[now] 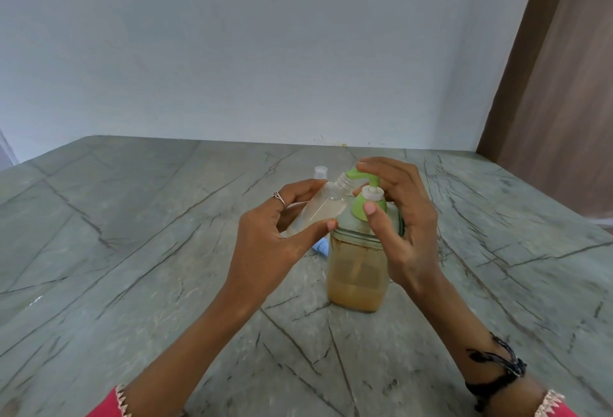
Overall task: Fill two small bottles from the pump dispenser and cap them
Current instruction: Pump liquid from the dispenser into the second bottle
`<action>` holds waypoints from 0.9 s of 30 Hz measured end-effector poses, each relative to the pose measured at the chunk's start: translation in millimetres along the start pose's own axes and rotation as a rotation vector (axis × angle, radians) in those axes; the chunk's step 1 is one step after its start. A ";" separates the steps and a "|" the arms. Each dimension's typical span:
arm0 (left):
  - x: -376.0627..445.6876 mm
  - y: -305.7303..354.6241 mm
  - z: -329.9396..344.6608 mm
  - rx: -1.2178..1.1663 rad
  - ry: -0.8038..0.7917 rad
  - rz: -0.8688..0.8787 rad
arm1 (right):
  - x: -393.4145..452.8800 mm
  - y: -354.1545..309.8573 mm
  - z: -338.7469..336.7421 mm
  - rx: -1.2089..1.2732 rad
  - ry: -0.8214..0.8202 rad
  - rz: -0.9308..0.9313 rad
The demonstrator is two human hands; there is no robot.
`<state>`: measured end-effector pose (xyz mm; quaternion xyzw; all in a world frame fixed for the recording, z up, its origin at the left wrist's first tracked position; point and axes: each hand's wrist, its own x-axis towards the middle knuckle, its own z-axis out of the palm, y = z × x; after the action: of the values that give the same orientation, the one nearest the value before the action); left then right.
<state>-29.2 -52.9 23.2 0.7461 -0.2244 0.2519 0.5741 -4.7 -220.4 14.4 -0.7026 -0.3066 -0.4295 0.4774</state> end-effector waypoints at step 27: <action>0.3 -1.3 -0.3 0.037 0.012 -0.010 | -5.0 -4.4 -1.0 0.008 -0.027 0.037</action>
<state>-28.2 -52.3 22.4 0.7561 -0.2126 0.2573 0.5629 -11.0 -219.9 11.9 -0.7120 -0.3019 -0.4098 0.4838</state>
